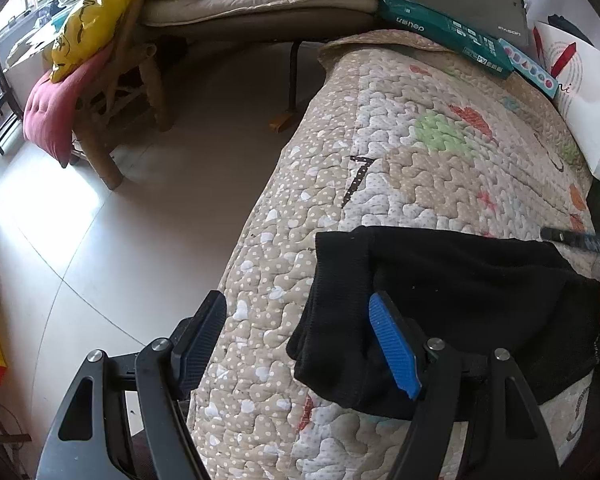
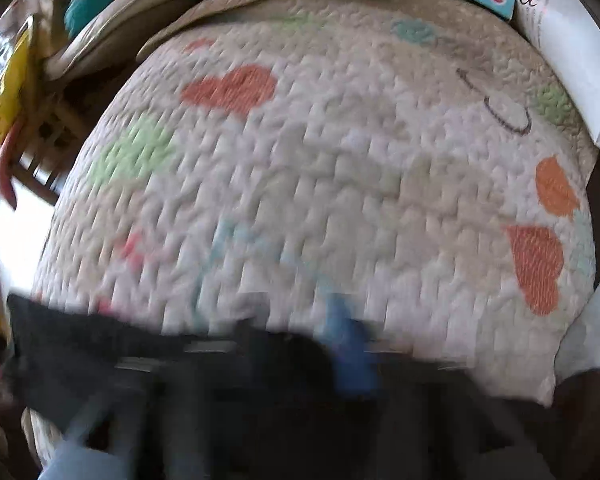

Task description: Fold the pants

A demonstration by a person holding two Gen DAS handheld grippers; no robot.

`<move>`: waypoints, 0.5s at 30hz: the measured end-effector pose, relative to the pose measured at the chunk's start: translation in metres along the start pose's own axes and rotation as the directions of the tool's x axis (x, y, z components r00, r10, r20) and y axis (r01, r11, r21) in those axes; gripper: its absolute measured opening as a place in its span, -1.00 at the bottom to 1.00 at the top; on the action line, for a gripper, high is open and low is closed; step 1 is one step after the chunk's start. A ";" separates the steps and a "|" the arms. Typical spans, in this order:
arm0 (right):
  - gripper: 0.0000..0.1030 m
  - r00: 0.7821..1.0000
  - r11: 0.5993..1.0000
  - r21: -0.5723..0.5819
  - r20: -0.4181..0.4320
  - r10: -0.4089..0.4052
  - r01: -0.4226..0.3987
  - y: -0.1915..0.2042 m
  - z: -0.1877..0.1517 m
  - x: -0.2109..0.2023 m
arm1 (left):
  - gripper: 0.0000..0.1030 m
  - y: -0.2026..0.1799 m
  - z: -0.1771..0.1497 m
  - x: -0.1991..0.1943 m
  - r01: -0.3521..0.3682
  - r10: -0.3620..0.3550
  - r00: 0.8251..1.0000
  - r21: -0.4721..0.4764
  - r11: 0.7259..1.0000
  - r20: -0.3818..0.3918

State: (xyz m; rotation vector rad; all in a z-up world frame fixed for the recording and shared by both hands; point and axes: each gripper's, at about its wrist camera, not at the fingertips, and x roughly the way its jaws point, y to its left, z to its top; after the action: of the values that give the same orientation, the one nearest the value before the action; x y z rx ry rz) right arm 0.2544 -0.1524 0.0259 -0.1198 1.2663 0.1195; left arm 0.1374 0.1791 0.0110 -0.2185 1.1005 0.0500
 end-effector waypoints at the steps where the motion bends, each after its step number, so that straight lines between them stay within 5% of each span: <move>1: 0.66 1.000 1.000 -0.014 0.016 -0.001 0.001 0.001 -0.006 -0.003 | 0.42 -0.001 0.000 0.000 0.000 0.000 1.000 0.004 1.000 0.000; 2: 0.60 1.000 0.999 -0.037 0.029 -0.010 0.011 0.004 -0.013 -0.005 | 0.42 -0.002 -0.001 0.000 -0.002 0.002 1.000 0.009 1.000 0.001; 4: -0.09 1.000 0.998 -0.064 0.006 0.009 -0.008 0.007 -0.023 0.000 | 0.42 -0.004 -0.002 0.001 -0.009 0.009 1.000 0.021 1.000 0.000; 5: -0.65 1.000 0.998 -0.055 -0.017 0.019 -0.020 0.006 -0.025 0.006 | 0.42 -0.004 -0.002 0.001 -0.011 0.011 1.000 0.022 1.000 -0.002; 15: -0.94 0.998 0.998 -0.039 0.026 -0.055 0.056 0.010 0.004 0.014 | 0.42 0.001 0.000 0.003 -0.016 0.016 1.000 0.000 1.000 -0.007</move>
State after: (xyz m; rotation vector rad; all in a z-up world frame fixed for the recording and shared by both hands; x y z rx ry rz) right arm 0.2612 -0.1410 0.0133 -0.1876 1.2351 0.0978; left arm 0.1384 0.1801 0.0081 -0.2099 1.1098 0.0637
